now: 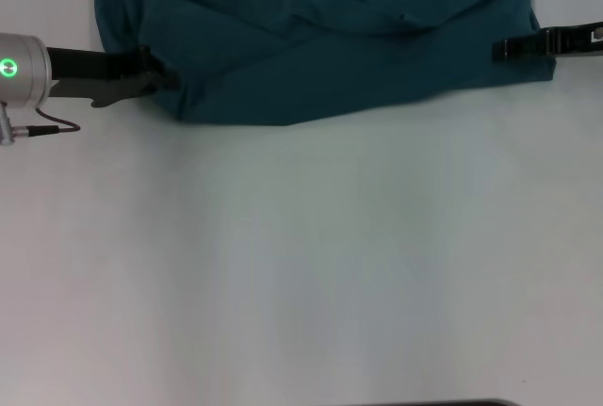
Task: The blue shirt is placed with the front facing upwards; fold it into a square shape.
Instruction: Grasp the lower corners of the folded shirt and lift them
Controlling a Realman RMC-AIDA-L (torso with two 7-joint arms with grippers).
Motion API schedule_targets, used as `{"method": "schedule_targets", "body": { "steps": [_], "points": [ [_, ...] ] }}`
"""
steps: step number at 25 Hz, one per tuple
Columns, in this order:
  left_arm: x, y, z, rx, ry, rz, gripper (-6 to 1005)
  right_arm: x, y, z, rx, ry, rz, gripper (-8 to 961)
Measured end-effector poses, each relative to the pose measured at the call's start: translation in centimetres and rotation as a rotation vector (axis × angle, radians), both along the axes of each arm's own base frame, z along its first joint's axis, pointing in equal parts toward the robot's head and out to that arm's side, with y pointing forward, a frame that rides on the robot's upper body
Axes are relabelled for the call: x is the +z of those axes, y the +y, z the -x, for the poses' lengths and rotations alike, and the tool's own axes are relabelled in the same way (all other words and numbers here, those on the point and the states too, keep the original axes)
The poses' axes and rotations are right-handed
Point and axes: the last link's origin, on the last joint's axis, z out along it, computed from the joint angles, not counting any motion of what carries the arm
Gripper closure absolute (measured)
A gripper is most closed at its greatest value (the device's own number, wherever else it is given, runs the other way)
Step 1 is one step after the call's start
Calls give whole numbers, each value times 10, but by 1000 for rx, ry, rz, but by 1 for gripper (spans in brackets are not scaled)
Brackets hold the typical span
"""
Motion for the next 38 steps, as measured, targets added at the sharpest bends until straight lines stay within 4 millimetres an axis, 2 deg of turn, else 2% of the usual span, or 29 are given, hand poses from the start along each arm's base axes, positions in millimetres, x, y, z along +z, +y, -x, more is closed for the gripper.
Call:
{"method": "schedule_targets", "body": {
  "steps": [10,21,26,34,38],
  "points": [
    [0,-1,0,0,-2,4,988,10,-4,0,1,-3,38,127],
    [0,-1,0,-1,-2,5,989,11,-5,-4,-4,-20,31,565],
    [0,-1,-1,-2,-3,8,989,11,-5,-4,-3,-25,35,796],
    [3,-6,-2,-13,-15,52,989,15,-8,-5,-20,-71,75,933],
    [8,-12,-2,-24,-24,104,989,23,-14,0,-10,-73,123,934]
  ]
}}
